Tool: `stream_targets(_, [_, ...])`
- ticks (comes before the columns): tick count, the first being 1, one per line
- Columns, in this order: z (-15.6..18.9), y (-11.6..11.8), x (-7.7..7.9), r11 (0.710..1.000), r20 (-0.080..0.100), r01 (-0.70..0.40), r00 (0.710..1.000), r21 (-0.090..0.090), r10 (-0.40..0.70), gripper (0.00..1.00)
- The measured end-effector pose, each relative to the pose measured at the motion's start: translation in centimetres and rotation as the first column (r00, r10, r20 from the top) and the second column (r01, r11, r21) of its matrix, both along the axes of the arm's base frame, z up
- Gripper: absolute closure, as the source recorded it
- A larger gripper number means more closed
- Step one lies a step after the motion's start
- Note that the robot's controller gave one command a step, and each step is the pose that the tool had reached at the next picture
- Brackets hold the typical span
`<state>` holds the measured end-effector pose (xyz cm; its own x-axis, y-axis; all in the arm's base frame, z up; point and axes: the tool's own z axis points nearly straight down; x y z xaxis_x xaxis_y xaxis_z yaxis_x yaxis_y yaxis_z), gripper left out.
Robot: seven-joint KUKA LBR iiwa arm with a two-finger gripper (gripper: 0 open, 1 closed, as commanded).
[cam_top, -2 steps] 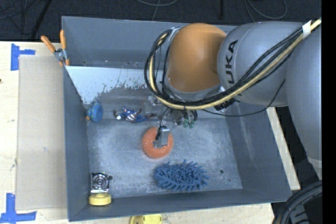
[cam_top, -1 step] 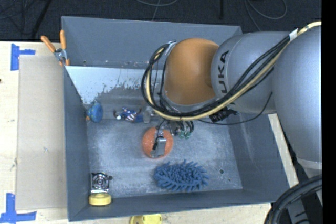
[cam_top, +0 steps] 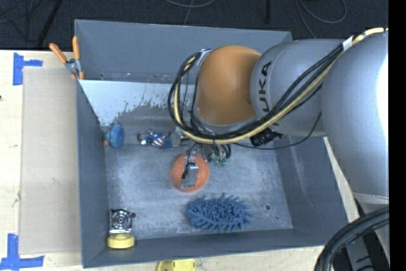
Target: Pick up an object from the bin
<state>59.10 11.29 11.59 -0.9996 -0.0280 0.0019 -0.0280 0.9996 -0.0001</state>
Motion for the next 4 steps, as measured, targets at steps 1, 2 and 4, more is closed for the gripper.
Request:
stream_targets(1, [-2.8, -1.9, -1.1, 0.999, 0.004, -0.053, 0.999, 0.001, 0.053, 0.00])
stream_targets(2, [-4.0, -4.2, -0.5, 0.999, 0.002, 0.035, 0.999, 0.001, -0.035, 1.00])
stream_targets(4, [-4.0, -4.3, -0.5, 0.999, 0.002, 0.038, 0.999, 0.001, -0.038, 1.00])
